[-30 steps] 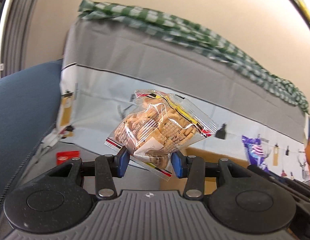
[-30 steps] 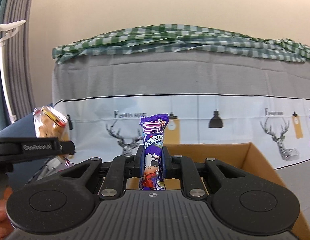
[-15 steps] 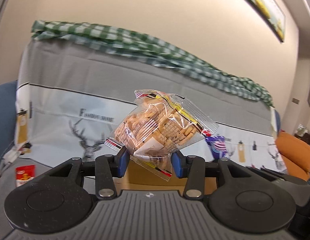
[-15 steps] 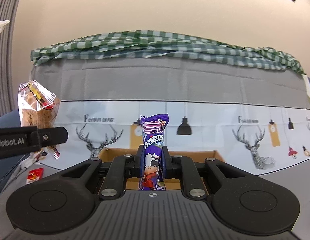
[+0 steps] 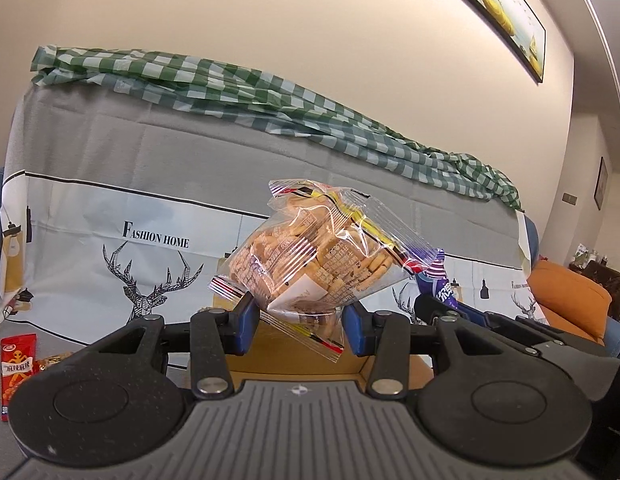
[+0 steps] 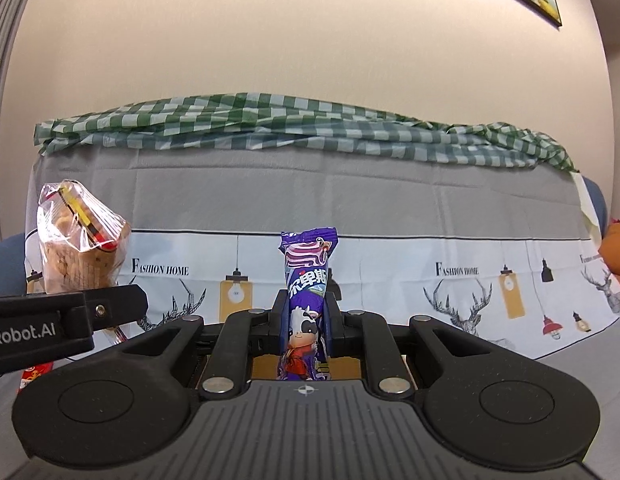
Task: Organize snacks
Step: 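Lift the cracker bag and chocolate bar and carry them over the box, then open both grippers to drop the cracker bag and chocolate bar into the box, then move both open grippers back to the remaining snacks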
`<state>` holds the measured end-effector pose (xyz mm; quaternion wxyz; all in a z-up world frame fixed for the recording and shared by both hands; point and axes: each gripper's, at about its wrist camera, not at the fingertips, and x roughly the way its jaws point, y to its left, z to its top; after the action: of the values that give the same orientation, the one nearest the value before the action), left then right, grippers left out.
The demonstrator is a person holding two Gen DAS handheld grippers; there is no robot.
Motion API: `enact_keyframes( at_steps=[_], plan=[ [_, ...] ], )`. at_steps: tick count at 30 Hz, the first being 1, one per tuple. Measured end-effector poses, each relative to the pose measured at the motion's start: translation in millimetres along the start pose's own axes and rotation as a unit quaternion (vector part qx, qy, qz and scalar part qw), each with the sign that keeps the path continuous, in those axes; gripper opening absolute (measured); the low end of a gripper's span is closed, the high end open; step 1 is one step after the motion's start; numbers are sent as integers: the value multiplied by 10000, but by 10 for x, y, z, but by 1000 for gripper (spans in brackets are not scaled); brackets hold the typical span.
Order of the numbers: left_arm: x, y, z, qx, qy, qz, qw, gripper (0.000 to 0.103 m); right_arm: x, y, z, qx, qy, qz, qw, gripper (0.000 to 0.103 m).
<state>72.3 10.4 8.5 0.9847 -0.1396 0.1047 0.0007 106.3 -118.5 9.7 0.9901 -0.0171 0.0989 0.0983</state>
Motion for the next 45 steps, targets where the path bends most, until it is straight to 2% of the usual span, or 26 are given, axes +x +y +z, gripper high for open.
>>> enact_keyframes(
  at_steps=[11, 12, 13, 14, 15, 16, 17, 18, 19, 26, 32, 35, 39, 42, 45],
  plan=[
    [14, -9, 55, -21, -133, -99, 9999, 50, -138, -6, 46, -27, -438, -32, 9990, 17],
    [9, -3, 72, -16, -150, -142, 9998, 51, -161, -4, 52, -24, -505, -33, 9987, 17],
    [9, 15, 92, -32, -161, -177, 9997, 63, -179, -3, 57, -17, -554, -35, 9985, 17],
    [4, 36, 102, -74, -165, -215, 9996, 68, -195, 1, 64, -12, -601, -28, 9982, 19],
    [3, 72, 112, -149, -167, -209, 9995, 72, -208, 4, 71, -10, -652, -18, 9979, 31],
    [5, 118, 125, -244, -166, -218, 9993, 73, -221, 6, 76, 5, -698, -64, 9975, 38],
    [9, 165, 140, -331, -154, -216, 9991, 73, -235, 1, 82, 58, -740, -156, 9971, 58],
    [11, 199, 153, -376, -147, -200, 9990, 73, -242, -15, 92, 144, -756, -198, 9968, 73],
    [8, 229, 167, -390, -168, -175, 9989, 73, -245, -30, 101, 218, -765, -222, 9966, 76],
    [-25, 330, 217, -403, -229, -145, 9988, 73, -235, 66, 106, 215, -716, -227, 9969, 78],
    [-79, 353, 238, -268, -325, -155, 9990, 71, -192, 186, 107, 270, -636, -394, 9968, 87],
    [-98, 405, 238, -235, -353, -102, 9990, 59, -161, 225, 113, 371, -595, -489, 9963, 88],
    [-104, 510, 241, -170, -265, 23, 9995, 28, -142, 310, 115, 472, -545, -442, 9964, 88],
    [-116, 629, 234, -178, -223, 212, 9994, 26, -137, 402, 117, 511, -526, -346, 9967, 88],
    [-81, 832, 214, -407, -32, 427, 9983, 26, -128, 507, 109, 531, -478, -235, 9972, 88]
  ],
)
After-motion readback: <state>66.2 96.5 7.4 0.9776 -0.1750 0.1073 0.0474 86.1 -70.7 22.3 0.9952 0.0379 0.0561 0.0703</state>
